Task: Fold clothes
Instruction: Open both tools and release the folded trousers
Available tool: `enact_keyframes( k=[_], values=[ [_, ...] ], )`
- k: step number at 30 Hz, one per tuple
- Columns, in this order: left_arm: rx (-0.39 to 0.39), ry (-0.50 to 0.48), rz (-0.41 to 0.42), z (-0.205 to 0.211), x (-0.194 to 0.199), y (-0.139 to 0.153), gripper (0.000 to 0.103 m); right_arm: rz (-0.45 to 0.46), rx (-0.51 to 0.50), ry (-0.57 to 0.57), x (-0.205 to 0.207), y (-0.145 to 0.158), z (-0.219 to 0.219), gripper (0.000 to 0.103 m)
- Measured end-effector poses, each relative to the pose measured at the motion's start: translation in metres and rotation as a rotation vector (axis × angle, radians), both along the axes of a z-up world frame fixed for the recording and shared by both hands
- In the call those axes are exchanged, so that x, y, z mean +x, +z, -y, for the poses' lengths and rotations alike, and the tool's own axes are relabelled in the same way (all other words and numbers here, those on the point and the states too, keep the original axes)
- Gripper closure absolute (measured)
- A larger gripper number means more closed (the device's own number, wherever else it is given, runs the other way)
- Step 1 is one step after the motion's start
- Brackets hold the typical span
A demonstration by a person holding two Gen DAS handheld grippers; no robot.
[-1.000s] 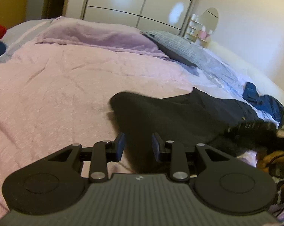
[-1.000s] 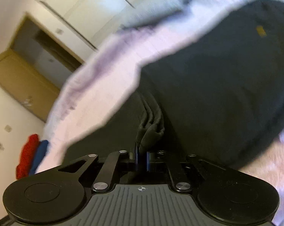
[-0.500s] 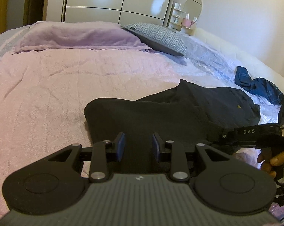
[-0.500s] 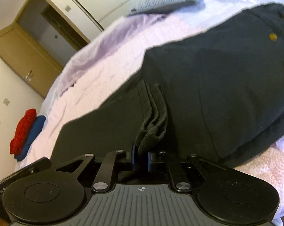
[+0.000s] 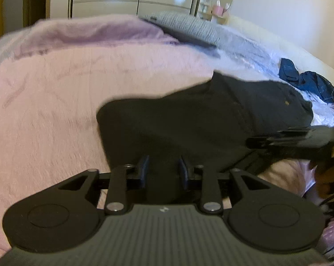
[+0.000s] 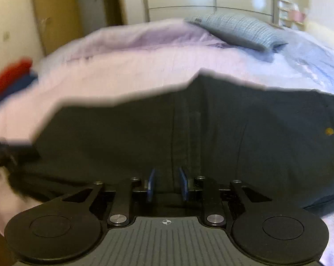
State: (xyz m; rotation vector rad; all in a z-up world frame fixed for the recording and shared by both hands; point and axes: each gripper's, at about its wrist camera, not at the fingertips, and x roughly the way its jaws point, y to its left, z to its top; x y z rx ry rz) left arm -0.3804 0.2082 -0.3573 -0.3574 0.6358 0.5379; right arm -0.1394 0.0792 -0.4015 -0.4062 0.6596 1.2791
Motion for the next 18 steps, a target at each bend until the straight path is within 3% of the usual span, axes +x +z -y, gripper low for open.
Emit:
enact_keyframes(
  k=[3,6,10,14,18],
  values=[
    [-0.013,0.015,0.01,-0.003,-0.003,0.003,0.084,-0.013,-0.033,0.001,0.002,0.007,0.0,0.078],
    [0.005,0.024,0.077,-0.015,-0.006,0.02,0.085,-0.067,0.02,-0.004,0.013,0.027,0.006,0.078],
    [0.056,0.058,0.071,-0.046,0.014,0.022,0.085,-0.036,0.101,0.006,0.016,0.045,-0.011,0.078],
    [0.049,0.093,0.001,-0.077,0.038,-0.006,0.085,-0.032,0.067,0.019,0.025,0.022,-0.053,0.078],
    [0.037,0.12,0.007,-0.079,0.042,-0.024,0.084,0.016,0.014,0.038,0.024,-0.005,-0.068,0.078]
  ],
)
